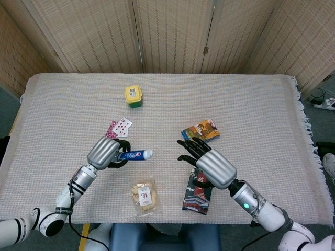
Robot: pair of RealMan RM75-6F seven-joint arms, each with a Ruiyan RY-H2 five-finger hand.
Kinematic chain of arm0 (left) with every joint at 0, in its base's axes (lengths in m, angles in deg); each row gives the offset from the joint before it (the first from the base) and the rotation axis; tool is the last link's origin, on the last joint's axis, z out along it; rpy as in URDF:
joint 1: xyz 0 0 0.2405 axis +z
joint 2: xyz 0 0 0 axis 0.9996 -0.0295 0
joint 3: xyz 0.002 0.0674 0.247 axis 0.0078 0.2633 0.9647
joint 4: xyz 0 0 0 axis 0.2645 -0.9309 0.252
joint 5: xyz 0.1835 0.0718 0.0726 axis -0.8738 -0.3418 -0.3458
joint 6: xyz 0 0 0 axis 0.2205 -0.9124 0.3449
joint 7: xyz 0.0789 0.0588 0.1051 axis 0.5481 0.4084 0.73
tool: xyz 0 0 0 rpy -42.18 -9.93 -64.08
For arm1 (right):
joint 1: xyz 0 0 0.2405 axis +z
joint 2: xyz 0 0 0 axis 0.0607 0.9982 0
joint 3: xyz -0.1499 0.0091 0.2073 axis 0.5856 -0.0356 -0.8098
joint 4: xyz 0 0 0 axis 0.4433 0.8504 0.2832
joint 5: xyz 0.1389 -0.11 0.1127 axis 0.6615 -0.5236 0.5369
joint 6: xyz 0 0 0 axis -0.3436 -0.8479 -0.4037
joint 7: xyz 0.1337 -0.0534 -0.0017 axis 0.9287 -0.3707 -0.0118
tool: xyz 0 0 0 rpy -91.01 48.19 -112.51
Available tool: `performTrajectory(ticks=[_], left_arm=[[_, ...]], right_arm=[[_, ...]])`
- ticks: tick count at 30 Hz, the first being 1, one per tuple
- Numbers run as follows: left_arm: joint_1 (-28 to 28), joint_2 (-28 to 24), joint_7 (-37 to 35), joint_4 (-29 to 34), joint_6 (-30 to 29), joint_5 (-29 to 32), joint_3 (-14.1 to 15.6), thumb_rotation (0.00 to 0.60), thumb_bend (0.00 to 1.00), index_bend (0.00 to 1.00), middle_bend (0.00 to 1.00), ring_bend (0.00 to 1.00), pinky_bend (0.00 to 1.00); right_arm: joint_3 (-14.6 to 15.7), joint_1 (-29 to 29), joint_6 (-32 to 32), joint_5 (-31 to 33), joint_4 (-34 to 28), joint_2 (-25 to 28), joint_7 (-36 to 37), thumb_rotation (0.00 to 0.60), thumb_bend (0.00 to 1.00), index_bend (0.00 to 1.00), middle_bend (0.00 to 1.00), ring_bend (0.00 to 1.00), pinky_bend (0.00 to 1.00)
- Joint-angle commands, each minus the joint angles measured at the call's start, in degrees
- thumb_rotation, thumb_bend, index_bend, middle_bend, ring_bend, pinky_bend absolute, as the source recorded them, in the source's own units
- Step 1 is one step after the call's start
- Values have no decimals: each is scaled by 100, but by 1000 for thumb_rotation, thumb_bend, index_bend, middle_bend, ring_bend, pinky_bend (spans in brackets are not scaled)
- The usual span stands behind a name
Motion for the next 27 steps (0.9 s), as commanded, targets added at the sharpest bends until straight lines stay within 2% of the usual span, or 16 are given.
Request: performTrajectory(ticks=[1, 15, 27], left_arm=[[-31, -2, 207, 144, 39, 120, -13, 600, 709, 816, 810, 750, 810], [-153, 131, 909, 563, 11, 383, -55, 600, 713, 816, 810, 750, 810], [-193, 226, 1126, 653, -37, 572, -76, 600, 715, 816, 810, 750, 810]], right_arm=[[-76, 157, 96, 172, 32, -154, -90, 600, 271, 287, 31, 0, 0], [-188, 847, 324, 1035, 371, -989, -774, 600, 271, 296, 32, 0, 0], [-161, 1156, 335, 1437, 503, -1258, -909, 600, 271, 296, 32, 0, 0]])
